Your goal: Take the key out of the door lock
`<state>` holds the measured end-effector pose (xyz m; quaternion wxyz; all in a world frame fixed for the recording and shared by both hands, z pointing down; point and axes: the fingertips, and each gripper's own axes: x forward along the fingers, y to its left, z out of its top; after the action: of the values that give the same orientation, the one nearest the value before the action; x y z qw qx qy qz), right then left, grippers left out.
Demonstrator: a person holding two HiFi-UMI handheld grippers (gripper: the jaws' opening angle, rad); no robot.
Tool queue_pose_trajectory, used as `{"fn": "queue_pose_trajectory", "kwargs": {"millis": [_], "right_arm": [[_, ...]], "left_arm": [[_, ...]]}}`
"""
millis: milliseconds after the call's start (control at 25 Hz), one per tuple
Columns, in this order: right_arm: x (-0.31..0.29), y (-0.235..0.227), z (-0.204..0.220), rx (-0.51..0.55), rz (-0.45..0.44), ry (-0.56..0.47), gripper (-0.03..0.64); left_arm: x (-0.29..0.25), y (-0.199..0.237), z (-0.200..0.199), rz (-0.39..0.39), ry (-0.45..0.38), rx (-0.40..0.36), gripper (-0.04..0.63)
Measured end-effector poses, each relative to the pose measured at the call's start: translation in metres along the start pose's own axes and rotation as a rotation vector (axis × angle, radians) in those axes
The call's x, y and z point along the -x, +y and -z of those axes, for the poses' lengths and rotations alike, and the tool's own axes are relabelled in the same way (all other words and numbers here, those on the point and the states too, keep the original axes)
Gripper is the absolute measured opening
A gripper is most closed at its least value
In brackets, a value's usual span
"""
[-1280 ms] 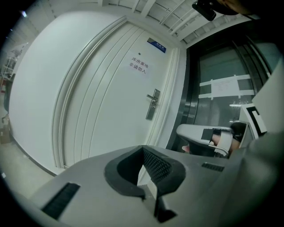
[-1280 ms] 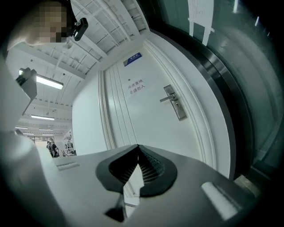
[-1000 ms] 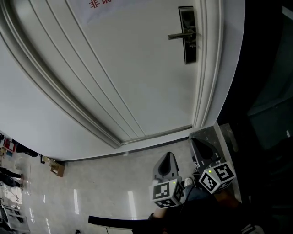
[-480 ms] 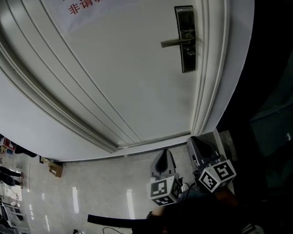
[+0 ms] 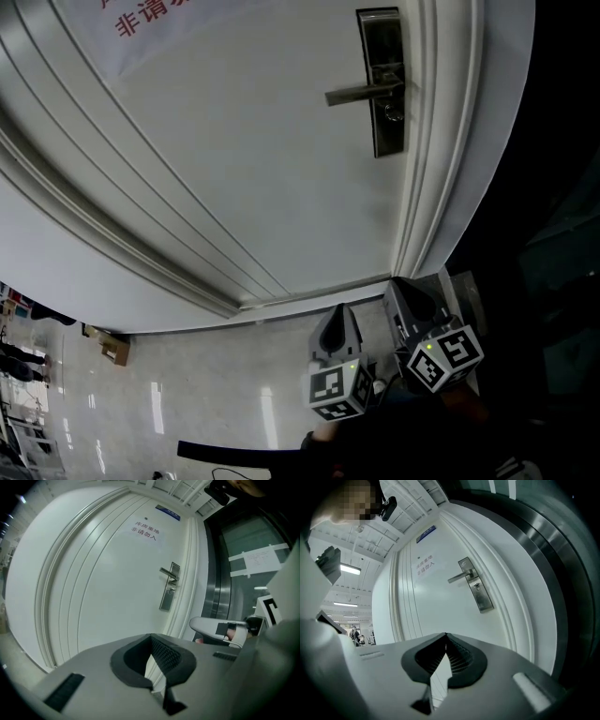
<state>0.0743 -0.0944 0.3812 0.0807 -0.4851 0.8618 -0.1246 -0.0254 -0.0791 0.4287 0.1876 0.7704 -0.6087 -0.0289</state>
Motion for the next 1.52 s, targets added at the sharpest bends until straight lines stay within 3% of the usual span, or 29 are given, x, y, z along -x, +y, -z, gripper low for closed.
{"fn": "queue_pose_trajectory", "kwargs": {"millis": [440, 960, 1240, 1520], "right_arm": [[-0.077, -0.021, -0.019, 0.020, 0.022, -0.032, 0.002], [-0.161, -0.048, -0.055, 0.089, 0.083, -0.099, 0.002], [-0.181, -0.047, -0.084, 0.155, 0.117, -0.188, 0.003], [-0.180, -0.053, -0.091, 0.186, 0.145, -0.187, 0.003]], "left_arm": [[-0.085, 0.021, -0.042, 0.084, 0.002, -0.048, -0.001], [-0.188, 0.029, -0.123, 0.219, -0.112, -0.123, -0.001], [-0.210, 0.024, -0.146, 0.290, -0.131, -0.112, -0.002], [-0.216, 0.024, -0.146, 0.278, -0.098, -0.104, -0.002]]}}
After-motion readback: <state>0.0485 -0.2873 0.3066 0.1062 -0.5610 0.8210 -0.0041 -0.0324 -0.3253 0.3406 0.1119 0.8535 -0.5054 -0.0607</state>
